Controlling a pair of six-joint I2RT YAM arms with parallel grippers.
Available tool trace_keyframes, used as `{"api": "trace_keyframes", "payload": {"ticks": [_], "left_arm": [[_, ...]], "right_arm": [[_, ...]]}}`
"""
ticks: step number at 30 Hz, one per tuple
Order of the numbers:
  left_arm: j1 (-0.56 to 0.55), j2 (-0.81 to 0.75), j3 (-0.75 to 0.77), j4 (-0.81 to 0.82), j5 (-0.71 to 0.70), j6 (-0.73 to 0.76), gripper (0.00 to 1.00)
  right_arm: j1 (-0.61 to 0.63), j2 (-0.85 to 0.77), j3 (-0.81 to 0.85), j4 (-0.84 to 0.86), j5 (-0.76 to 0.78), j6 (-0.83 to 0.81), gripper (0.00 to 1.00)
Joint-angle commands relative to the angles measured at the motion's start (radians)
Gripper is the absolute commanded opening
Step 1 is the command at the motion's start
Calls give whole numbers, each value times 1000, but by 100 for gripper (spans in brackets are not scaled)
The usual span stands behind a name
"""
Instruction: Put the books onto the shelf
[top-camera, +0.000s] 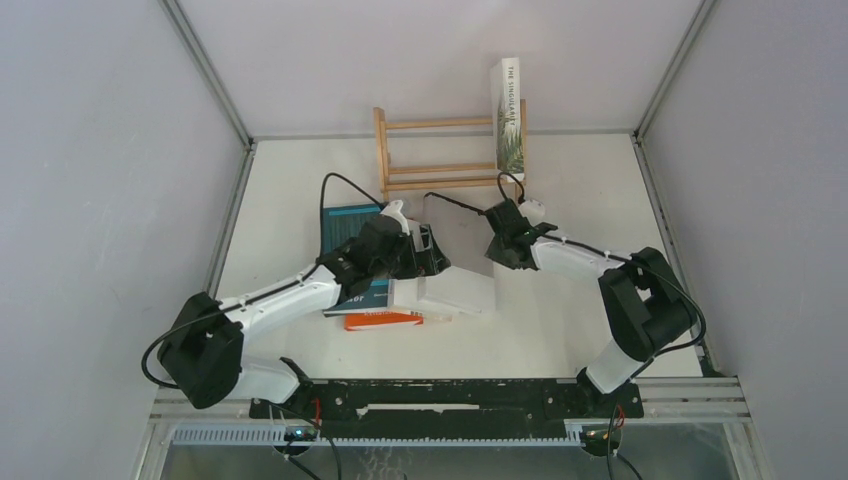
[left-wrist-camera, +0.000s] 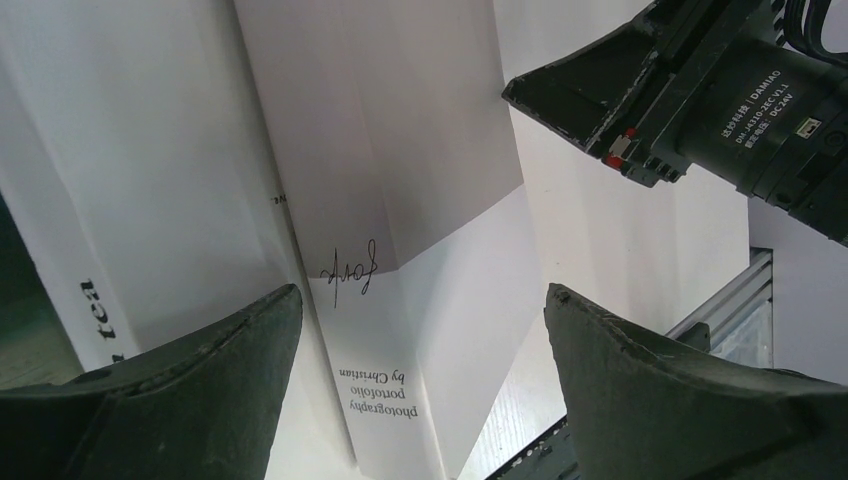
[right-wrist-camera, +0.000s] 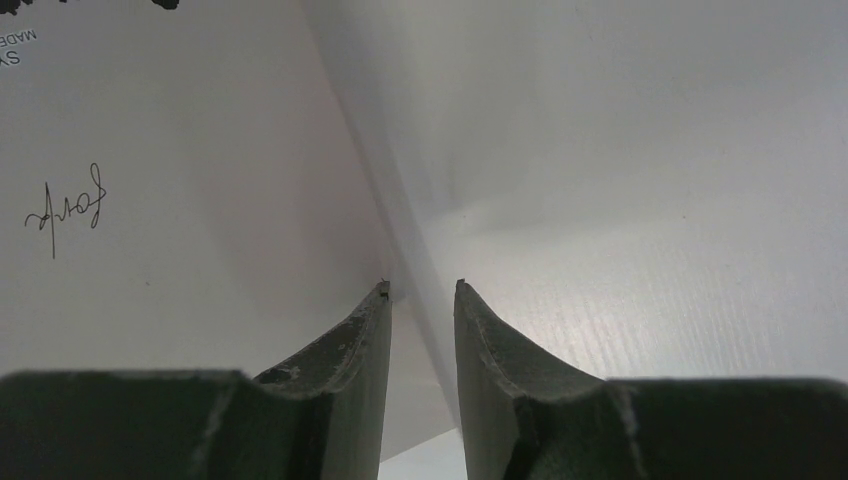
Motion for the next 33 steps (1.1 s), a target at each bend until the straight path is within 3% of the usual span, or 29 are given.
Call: {"api": "trace_keyframes", "payload": {"ticks": [1,10,33], "left_arm": [[6,36,53,-7,15,2,95],[3,81,72,27,49,-17,100],[-92,45,255,-44,48,-10,93]], "right_arm": [[-7,52,-29,-25,-58,-11,37],[-30,59,-29,-16,-75,-35,37],[-104,-112,-74,-71,-17,-101,46]]}}
